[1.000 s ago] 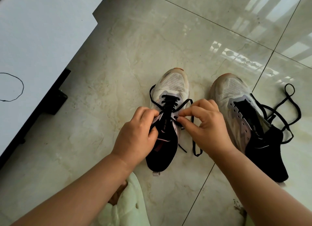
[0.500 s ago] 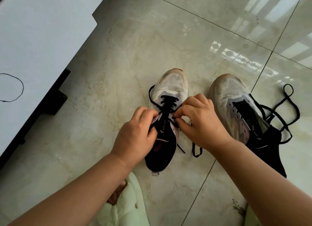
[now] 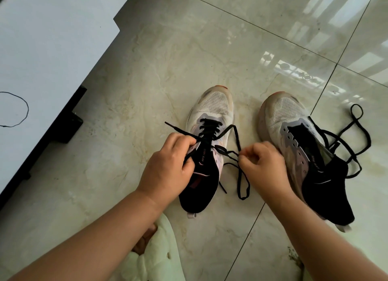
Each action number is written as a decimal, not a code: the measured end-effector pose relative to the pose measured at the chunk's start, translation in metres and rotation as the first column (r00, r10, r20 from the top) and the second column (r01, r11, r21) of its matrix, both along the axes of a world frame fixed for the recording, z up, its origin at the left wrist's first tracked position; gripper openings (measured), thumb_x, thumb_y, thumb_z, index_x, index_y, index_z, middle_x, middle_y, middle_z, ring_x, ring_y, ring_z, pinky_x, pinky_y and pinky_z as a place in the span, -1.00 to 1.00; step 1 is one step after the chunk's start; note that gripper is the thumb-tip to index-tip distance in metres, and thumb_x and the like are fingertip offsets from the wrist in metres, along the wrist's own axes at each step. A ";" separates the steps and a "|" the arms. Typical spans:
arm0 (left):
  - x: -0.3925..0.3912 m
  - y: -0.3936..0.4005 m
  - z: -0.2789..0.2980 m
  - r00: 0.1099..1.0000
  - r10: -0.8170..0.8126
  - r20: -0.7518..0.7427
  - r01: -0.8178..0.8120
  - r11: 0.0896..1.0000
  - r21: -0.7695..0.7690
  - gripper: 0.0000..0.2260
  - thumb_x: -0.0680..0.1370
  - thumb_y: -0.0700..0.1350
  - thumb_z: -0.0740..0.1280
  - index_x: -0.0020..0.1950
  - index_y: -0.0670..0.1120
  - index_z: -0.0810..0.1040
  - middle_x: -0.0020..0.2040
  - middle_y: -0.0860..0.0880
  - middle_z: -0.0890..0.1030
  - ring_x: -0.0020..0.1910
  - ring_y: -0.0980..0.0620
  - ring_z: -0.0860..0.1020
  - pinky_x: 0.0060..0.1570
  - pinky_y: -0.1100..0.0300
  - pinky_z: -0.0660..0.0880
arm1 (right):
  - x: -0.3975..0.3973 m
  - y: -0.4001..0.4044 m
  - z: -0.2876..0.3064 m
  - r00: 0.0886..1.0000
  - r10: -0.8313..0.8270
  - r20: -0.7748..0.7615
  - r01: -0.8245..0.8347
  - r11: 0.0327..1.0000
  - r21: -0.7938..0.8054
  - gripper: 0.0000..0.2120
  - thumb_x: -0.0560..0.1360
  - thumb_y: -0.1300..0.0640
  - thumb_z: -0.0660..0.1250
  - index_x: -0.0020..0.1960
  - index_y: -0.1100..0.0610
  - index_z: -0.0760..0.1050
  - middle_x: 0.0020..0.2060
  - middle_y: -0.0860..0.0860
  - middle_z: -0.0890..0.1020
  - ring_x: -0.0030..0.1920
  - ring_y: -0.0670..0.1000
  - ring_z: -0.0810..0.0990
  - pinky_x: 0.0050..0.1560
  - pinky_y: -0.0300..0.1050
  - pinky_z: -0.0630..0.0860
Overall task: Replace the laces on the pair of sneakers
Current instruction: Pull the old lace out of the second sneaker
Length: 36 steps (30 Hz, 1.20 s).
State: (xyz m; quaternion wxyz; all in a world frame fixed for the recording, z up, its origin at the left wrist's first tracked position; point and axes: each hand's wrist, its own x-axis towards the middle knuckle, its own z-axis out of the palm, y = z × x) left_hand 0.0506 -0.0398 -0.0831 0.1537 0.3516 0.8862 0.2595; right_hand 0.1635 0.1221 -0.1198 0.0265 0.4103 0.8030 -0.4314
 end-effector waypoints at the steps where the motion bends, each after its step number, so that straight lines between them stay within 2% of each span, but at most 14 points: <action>1: 0.000 0.000 0.000 1.000 0.001 -0.001 -0.001 1.000 0.001 -0.72 0.37 -0.35 0.37 0.06 -0.16 0.55 0.02 -0.07 0.56 -0.22 -0.16 0.60 -0.31 0.01 0.57 | -0.004 -0.001 0.007 0.996 0.004 -0.090 -0.004 1.000 0.007 -0.89 0.42 0.19 0.39 -0.22 0.00 0.55 -0.21 -0.11 0.48 -0.12 -0.12 0.46 -0.17 -0.48 0.30; 3: 0.000 0.001 0.001 1.000 0.005 -0.002 -0.005 1.000 -0.002 -0.72 0.38 -0.34 0.37 0.06 -0.15 0.55 0.02 -0.07 0.56 -0.21 -0.16 0.60 -0.30 0.00 0.57 | -0.013 -0.004 0.020 0.976 0.079 -0.204 -0.075 0.997 0.028 -0.93 0.41 0.13 0.43 -0.17 -0.03 0.60 -0.22 -0.16 0.50 -0.08 -0.15 0.42 -0.10 -0.54 0.24; 6: 0.001 0.001 0.001 1.000 0.009 0.009 -0.009 1.000 -0.009 -0.74 0.40 -0.32 0.37 0.07 -0.15 0.54 0.03 -0.06 0.55 -0.20 -0.15 0.60 -0.29 0.00 0.57 | -0.026 -0.005 0.028 0.942 0.225 -0.247 -0.205 0.973 0.104 -0.92 0.39 0.17 0.46 -0.12 0.04 0.66 -0.22 -0.13 0.51 -0.09 -0.11 0.37 -0.05 -0.50 0.22; 9: 0.000 0.001 0.001 1.000 0.010 0.011 -0.010 1.000 -0.010 -0.74 0.40 -0.32 0.38 0.07 -0.15 0.54 0.03 -0.05 0.55 -0.20 -0.14 0.60 -0.30 0.00 0.57 | -0.035 -0.004 0.029 0.910 0.359 -0.206 -0.327 0.929 0.172 -0.94 0.40 0.22 0.44 -0.13 0.13 0.65 -0.22 -0.06 0.53 -0.07 -0.04 0.36 -0.04 -0.29 0.29; 14: 0.000 0.001 0.001 1.000 0.013 0.008 -0.013 1.000 -0.006 -0.73 0.39 -0.32 0.38 0.07 -0.16 0.55 0.03 -0.06 0.56 -0.20 -0.15 0.60 -0.28 0.00 0.57 | -0.041 -0.001 0.026 0.875 0.461 -0.147 -0.425 0.878 0.221 -0.96 0.41 0.22 0.37 -0.21 0.14 0.58 -0.26 -0.06 0.49 -0.08 0.01 0.37 -0.02 0.02 0.39; 17: 0.000 0.001 0.000 1.000 0.010 -0.003 -0.010 1.000 -0.005 -0.74 0.39 -0.33 0.38 0.06 -0.15 0.55 0.01 -0.05 0.56 -0.22 -0.12 0.60 -0.31 0.05 0.57 | -0.039 0.003 0.023 0.876 0.476 -0.070 -0.445 0.857 0.258 -0.94 0.38 0.19 0.33 -0.27 0.14 0.50 -0.29 -0.06 0.45 -0.12 0.00 0.32 -0.09 -0.01 0.35; 22: 0.000 0.001 0.000 1.000 0.005 -0.015 -0.006 1.000 -0.009 -0.73 0.36 -0.35 0.38 0.03 -0.16 0.55 -0.01 -0.06 0.56 -0.28 -0.10 0.60 -0.37 0.15 0.53 | -0.018 0.014 0.008 0.896 0.378 0.231 -0.427 0.876 0.225 -0.87 0.42 0.15 0.25 -0.26 0.17 0.49 -0.28 0.01 0.48 -0.09 0.07 0.37 -0.04 -0.06 0.32; 24: 0.000 0.001 0.000 1.000 0.008 -0.012 -0.008 1.000 -0.014 -0.73 0.36 -0.35 0.38 0.03 -0.16 0.55 0.00 -0.06 0.56 -0.28 -0.10 0.59 -0.37 0.17 0.51 | -0.016 0.010 0.008 0.924 0.345 0.169 -0.369 0.917 0.150 -0.90 0.43 0.18 0.26 -0.25 0.15 0.50 -0.26 0.00 0.49 -0.07 0.08 0.38 -0.06 -0.11 0.31; 27: 0.000 0.001 0.000 1.000 0.007 -0.002 -0.008 1.000 -0.023 -0.74 0.37 -0.34 0.38 0.03 -0.16 0.55 0.00 -0.06 0.56 -0.32 -0.09 0.58 -0.38 0.23 0.45 | -0.020 0.002 0.018 0.952 0.291 -0.089 -0.284 0.955 0.086 -0.97 0.42 0.18 0.37 -0.14 0.09 0.57 -0.19 -0.08 0.52 -0.03 -0.02 0.38 -0.01 -0.19 0.32; 29: 0.000 0.001 0.001 1.000 0.008 0.003 -0.007 1.000 -0.026 -0.74 0.38 -0.33 0.38 0.04 -0.15 0.55 0.00 -0.05 0.56 -0.33 -0.07 0.57 -0.38 0.24 0.43 | -0.025 0.001 0.024 0.935 0.312 -0.169 -0.299 0.949 0.095 -0.90 0.41 0.14 0.41 -0.07 0.06 0.60 -0.17 -0.11 0.53 -0.04 -0.08 0.37 0.02 -0.23 0.31; 32: 0.000 0.001 0.000 1.000 0.007 0.004 -0.007 1.000 -0.021 -0.74 0.38 -0.33 0.38 0.05 -0.15 0.54 0.01 -0.05 0.55 -0.30 -0.08 0.58 -0.38 0.22 0.46 | -0.032 0.003 0.028 0.903 0.392 -0.173 -0.370 0.917 0.149 -0.90 0.42 0.15 0.43 -0.06 0.11 0.62 -0.19 -0.10 0.52 -0.07 -0.05 0.40 -0.01 -0.17 0.35; 36: 0.000 0.001 -0.001 1.000 0.011 0.001 -0.011 1.000 -0.017 -0.74 0.38 -0.33 0.39 0.04 -0.16 0.54 0.01 -0.06 0.55 -0.27 -0.11 0.59 -0.36 0.15 0.52 | -0.041 0.007 0.032 0.833 0.534 -0.144 -0.497 0.837 0.230 -0.95 0.41 0.24 0.38 -0.19 0.19 0.61 -0.28 -0.01 0.58 -0.21 0.03 0.47 -0.16 0.01 0.44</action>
